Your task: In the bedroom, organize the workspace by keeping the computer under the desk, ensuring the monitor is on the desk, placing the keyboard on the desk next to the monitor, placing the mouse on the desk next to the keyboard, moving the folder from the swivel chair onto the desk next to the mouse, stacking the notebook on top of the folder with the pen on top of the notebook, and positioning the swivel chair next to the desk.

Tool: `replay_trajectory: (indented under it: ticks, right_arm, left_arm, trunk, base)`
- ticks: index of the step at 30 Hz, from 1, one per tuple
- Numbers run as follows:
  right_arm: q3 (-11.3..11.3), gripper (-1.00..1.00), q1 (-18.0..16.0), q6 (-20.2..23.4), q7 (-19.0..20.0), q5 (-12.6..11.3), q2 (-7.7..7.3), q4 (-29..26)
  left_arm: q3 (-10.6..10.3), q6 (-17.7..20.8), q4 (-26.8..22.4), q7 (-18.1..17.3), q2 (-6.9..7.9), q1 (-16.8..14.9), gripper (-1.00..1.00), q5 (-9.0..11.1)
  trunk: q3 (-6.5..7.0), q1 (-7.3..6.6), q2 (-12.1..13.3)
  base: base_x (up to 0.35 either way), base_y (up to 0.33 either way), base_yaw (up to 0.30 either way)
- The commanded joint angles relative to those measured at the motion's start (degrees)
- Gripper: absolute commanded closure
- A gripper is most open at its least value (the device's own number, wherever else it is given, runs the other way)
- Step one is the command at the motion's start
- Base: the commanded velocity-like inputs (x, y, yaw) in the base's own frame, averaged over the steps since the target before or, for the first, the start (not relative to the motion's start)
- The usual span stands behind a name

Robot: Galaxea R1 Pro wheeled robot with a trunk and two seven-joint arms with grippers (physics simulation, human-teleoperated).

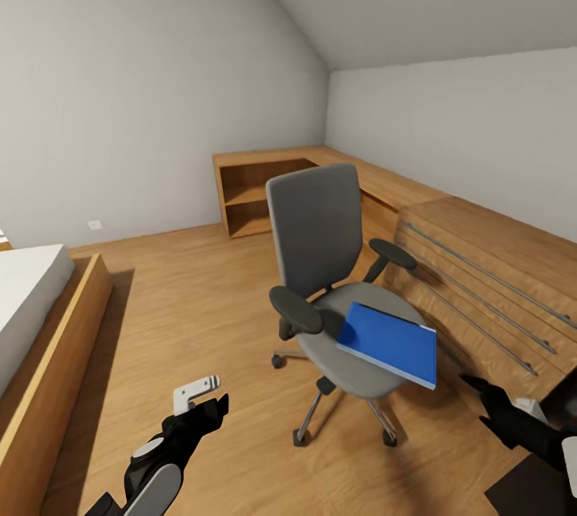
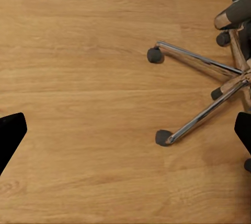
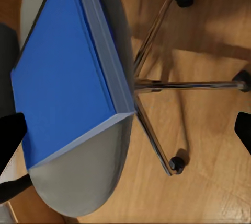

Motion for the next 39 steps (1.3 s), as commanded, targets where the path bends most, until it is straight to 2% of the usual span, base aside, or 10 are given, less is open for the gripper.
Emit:
replay_trajectory:
  ticks: [1,9,16,18,20,25,31,34,35,39]
  right_arm:
    - [-0.17,-1.00,-0.07,0.29,1.01,0.24,-0.35,0.53]
    - [-0.13,-1.00,-0.22,0.34,9.73,-0.96,-3.67,7.38]
    - [-0.03,-1.00,-0.24,0.65,11.84,-1.05,-3.88,7.59]
    - [0.26,-1.00,-0.24,0.36,17.38,-0.97,-3.13,3.71]
    - [0.53,-1.00,-0.24,0.36,17.72,-0.93,-2.99,3.39]
    - [3.21,-1.00,-0.24,0.19,18.00,-0.96,-2.76,3.08]
    - [3.70,-1.00,-0.24,0.23,17.70,-0.70,-2.77,3.06]
    - [3.65,-1.00,-0.24,-1.66,17.78,-1.81,-1.76,3.33]
    - [3.67,-1.00,-0.24,-4.01,17.86,-2.25,-0.91,3.46]
    - [3.66,-1.00,-0.24,-4.61,18.03,-2.56,-0.68,3.91]
  left_arm:
    - [-0.11,0.14,-0.08,0.42,0.04,-0.07,-1.00,0.26]
    - [-0.12,0.14,0.01,0.42,0.00,-0.06,-1.00,0.25]
    - [-0.19,0.14,0.18,0.42,-0.07,-0.08,-1.00,0.26]
    - [-0.34,0.14,0.27,0.42,-0.15,-0.06,-1.00,0.33]
    - [-0.38,0.14,0.27,0.42,-0.16,-0.06,-1.00,0.33]
    - [-0.44,0.14,0.27,0.42,-0.16,-0.06,-1.00,0.33]
    - [-0.46,0.14,0.27,0.42,-0.16,-0.07,-1.00,0.33]
    - [-0.46,0.14,0.27,0.42,-0.16,-0.06,-1.00,0.33]
    - [-0.46,0.14,0.27,0.42,-0.16,-0.06,-1.00,0.33]
    - [-0.46,0.14,0.27,0.42,-0.16,-0.07,-1.00,0.33]
  trunk:
    - [-0.24,0.22,-0.44]
    - [-1.67,1.98,-3.65]
    - [-2.93,3.51,-6.46]
    - [-3.29,3.95,-7.26]
    - [-3.65,4.39,-8.06]
    - [-4.55,5.49,-10.07]
    - [-5.62,6.81,-12.47]
    - [-6.16,7.47,-13.68]
    - [-6.34,7.69,-14.08]
    - [-7.06,8.57,-15.68]
  base:
    - [0.000,0.000,0.000]
    - [0.000,0.000,0.000]
    - [0.000,0.000,0.000]
    - [0.000,0.000,0.000]
    - [0.000,0.000,0.000]
    - [0.000,0.000,0.000]
    - [0.000,0.000,0.000]
    - [0.000,0.000,0.000]
    - [0.000,0.000,0.000]
    - [0.000,0.000,0.000]
